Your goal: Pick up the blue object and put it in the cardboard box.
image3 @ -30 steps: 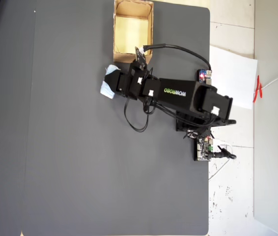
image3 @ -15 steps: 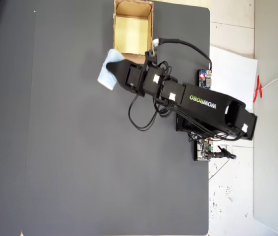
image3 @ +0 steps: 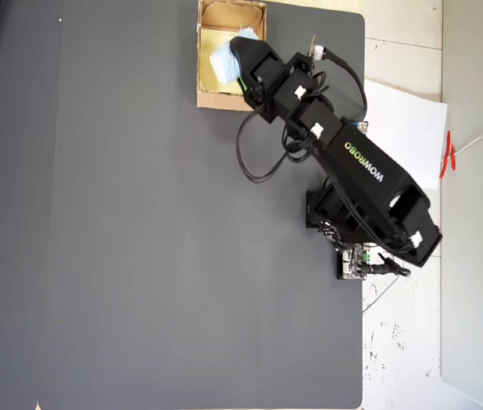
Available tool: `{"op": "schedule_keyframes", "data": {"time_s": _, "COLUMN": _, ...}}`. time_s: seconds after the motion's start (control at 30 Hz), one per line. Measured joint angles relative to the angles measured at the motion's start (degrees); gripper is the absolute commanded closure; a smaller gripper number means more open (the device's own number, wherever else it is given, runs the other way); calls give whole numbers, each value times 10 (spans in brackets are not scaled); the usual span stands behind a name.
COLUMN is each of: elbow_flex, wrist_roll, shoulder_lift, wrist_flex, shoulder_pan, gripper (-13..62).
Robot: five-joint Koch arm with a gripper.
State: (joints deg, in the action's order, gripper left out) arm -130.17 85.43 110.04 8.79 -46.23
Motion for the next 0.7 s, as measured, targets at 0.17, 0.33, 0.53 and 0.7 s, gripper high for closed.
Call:
{"op": "schedule_keyframes", "data": {"time_s": 0.17, "elbow_flex": 1, "wrist_roll": 0, "shoulder_lift": -6, "wrist_flex": -1, "shoulder_pan": -11, "gripper": 156}}
{"op": "schedule_keyframes", "data": {"time_s": 0.33, "elbow_flex": 1, "wrist_roll": 3, "shoulder_lift": -4, "wrist_flex": -2, "shoulder_pan": -11, "gripper": 156}}
{"op": "schedule_keyframes", "data": {"time_s": 0.53, "elbow_flex": -61, "wrist_roll": 11, "shoulder_lift": 29, "wrist_flex": -61, "shoulder_pan": 43, "gripper": 156}}
{"op": "schedule_keyframes", "data": {"time_s": 0.7, "elbow_flex": -126, "wrist_roll": 20, "shoulder_lift": 77, "wrist_flex": -124, "shoulder_pan": 118, "gripper": 156}}
